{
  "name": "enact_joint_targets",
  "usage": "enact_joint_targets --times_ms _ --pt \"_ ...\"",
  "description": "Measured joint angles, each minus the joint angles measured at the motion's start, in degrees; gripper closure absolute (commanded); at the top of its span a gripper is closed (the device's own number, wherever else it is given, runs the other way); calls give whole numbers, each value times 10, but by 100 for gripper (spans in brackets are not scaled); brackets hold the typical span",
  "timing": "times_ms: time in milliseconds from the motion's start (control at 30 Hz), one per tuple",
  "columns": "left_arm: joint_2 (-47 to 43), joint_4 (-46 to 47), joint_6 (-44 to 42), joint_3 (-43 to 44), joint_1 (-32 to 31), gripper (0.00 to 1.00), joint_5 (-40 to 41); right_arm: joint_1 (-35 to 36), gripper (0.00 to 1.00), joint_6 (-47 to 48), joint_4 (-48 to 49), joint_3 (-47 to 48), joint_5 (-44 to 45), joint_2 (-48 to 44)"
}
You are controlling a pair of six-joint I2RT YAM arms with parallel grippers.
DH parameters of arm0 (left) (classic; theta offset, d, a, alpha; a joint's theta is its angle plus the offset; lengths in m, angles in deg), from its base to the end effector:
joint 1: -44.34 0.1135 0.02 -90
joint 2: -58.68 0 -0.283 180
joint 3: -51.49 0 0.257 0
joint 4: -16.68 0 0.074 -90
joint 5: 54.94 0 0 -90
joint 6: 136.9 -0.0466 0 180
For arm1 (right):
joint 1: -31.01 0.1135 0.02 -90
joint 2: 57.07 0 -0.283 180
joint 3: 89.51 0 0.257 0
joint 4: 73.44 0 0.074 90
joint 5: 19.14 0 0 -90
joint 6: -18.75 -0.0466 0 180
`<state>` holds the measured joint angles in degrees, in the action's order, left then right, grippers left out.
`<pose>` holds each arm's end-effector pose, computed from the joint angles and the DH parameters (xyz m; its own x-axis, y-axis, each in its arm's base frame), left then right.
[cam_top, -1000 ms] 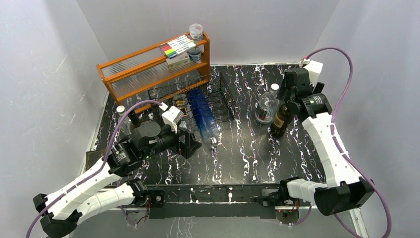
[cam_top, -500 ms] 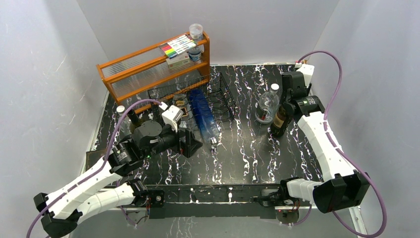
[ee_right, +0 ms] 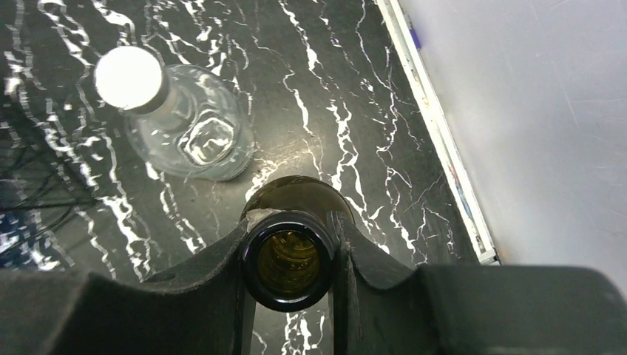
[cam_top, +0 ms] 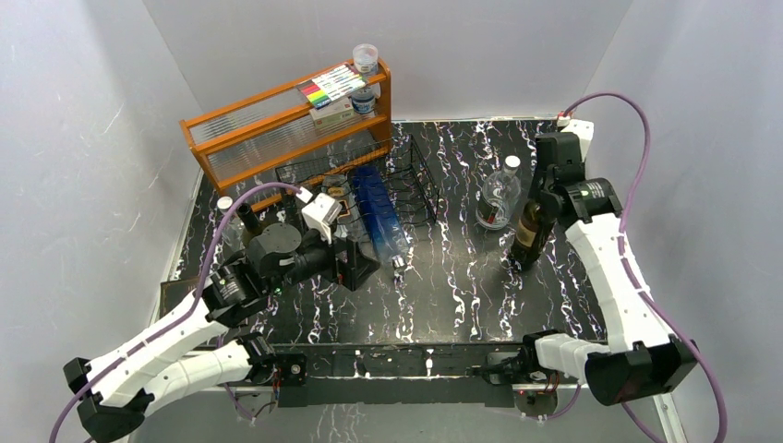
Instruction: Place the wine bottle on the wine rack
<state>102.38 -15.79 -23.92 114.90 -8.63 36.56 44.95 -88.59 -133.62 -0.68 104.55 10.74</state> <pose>0.1063 -0.1389 0.3691 -0.4280 -0.0807 -0.9002 0.6686 0.6419 -0.3754 0.2396 0.0328 0.3965 -0.5204 0.1263 -0.8445 0.3898 0.9151 -0.1033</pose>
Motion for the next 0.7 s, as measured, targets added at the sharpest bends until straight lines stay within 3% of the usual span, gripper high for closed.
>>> enact_joint_targets --times_ms 367,700 --pt "35 38 -28 3 0 2 -26 0 100 -10 -77 40 -144 -116" --pt "153 155 -39 7 -2 2 -120 0 100 -26 -101 -1 -327 -184"
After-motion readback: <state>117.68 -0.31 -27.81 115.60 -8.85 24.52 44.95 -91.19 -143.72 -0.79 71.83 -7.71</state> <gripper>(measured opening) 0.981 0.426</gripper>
